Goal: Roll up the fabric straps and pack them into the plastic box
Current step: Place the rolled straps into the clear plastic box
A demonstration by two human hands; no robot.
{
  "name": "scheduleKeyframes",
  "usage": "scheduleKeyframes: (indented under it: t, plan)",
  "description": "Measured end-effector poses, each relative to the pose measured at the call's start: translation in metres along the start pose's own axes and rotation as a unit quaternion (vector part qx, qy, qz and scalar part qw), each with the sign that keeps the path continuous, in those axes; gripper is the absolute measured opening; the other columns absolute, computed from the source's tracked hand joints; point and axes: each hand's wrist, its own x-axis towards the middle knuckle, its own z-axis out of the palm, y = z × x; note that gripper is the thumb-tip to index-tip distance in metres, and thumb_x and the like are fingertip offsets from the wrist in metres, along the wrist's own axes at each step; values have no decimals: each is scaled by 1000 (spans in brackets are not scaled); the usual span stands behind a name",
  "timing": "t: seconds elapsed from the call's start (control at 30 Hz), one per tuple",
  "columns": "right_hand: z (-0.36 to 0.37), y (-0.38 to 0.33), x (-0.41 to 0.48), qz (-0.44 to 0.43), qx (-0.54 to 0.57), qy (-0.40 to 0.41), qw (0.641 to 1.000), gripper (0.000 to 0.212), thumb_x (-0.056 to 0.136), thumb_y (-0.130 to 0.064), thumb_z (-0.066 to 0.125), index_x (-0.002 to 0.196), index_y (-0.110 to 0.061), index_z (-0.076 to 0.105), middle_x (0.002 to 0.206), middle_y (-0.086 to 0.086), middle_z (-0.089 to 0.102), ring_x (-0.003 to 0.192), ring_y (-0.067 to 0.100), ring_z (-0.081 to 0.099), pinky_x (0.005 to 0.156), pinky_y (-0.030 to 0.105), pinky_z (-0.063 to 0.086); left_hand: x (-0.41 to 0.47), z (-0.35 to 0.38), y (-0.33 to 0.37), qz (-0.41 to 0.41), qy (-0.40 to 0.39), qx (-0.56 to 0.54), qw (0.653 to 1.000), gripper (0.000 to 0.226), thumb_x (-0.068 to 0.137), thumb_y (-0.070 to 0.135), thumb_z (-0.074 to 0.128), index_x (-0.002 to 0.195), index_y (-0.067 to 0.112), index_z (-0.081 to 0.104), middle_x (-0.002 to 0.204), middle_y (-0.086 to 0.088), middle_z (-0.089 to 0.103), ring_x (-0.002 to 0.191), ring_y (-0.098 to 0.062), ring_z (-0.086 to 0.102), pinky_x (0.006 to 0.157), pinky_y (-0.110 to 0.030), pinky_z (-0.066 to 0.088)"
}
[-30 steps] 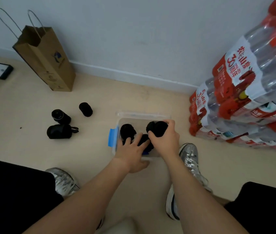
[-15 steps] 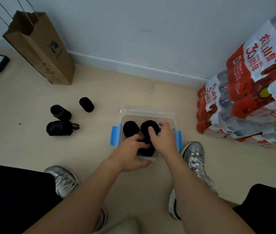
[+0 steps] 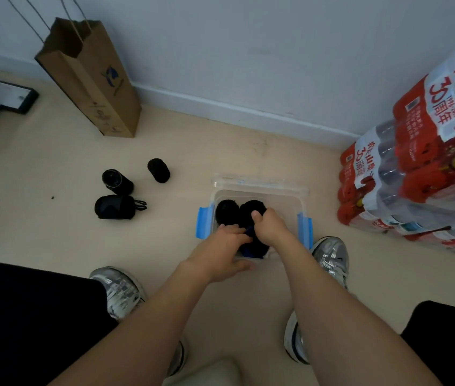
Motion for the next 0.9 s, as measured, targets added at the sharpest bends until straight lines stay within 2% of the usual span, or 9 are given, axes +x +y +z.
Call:
scheduleKeyframes:
  t: [0.1,0.17,0.23,0.3,0.43,0.57,0.67,0.73,0.9]
  plan:
    - [-5,-11,-14,-3,-178,108,978,43,114,-43,44,115,-8,70,121,17,71,110,36,68,77,36,45,-15,-1,-4,19,167,17,986,31,97,44,66,104,13,71,100,-2,63,99,-24,56,90,-44,50]
    - [-1,-23,-29,-16,-219,223,950,37,107,-39,51,83,-15,65,100,10,75,93,33,70,69,34,39,-21,-6,-12,-10,298,-7,955,20,97,30,59,91,11,62,89,-3,56,87,-26,50,78,-46,48]
    - [11,-37,-43,-58,-168,274,945,37,102,-35,51,76,-12,66,85,9,72,77,32,64,63,34,39,-24,-15,-25,-79,376,-32,923,13,95,22,57,90,11,58,88,-4,54,84,-26,48,75,-45,46]
    - [27,-54,-58,-138,-123,259,948,35,102,-36,49,87,-12,69,84,9,71,74,31,62,61,34,39,-26,-25,-44,-170,411,-70,893,6,92,14,63,95,10,61,94,-6,57,91,-30,52,80,-48,48]
    - [55,-83,-72,-313,-104,184,926,20,101,-35,54,105,-19,66,87,4,69,77,29,59,60,36,37,-33,-46,-94,-342,376,-112,854,35,87,8,67,121,4,60,128,-19,52,115,-43,49,98,-53,46]
    - [70,-91,-59,-328,-90,170,925,19,99,-33,56,108,-22,68,90,-1,73,81,29,65,63,37,47,-44,-62,-145,-450,322,-93,828,58,89,14,70,143,12,48,152,-22,35,135,-49,38,105,-58,43]
    - [76,-88,-49,-329,-94,176,923,16,99,-32,57,104,-23,70,85,-2,73,79,28,64,61,36,44,-56,-58,-176,-491,240,-112,830,75,92,23,72,158,28,38,172,-19,8,152,-50,21,121,-61,33]
    - [80,-88,-43,-322,-97,179,925,15,98,-32,58,101,-24,70,82,-4,72,75,26,59,61,35,39,-61,-49,-190,-483,215,-102,843,76,90,23,74,157,30,37,171,-21,8,150,-50,26,123,-58,31]
    - [80,-93,-37,-298,-78,153,939,13,94,-38,59,95,-30,69,70,-12,69,68,15,63,59,31,45,-57,-36,-189,-449,258,-103,850,56,86,24,81,126,10,45,131,-23,40,115,-42,46,101,-49,41]
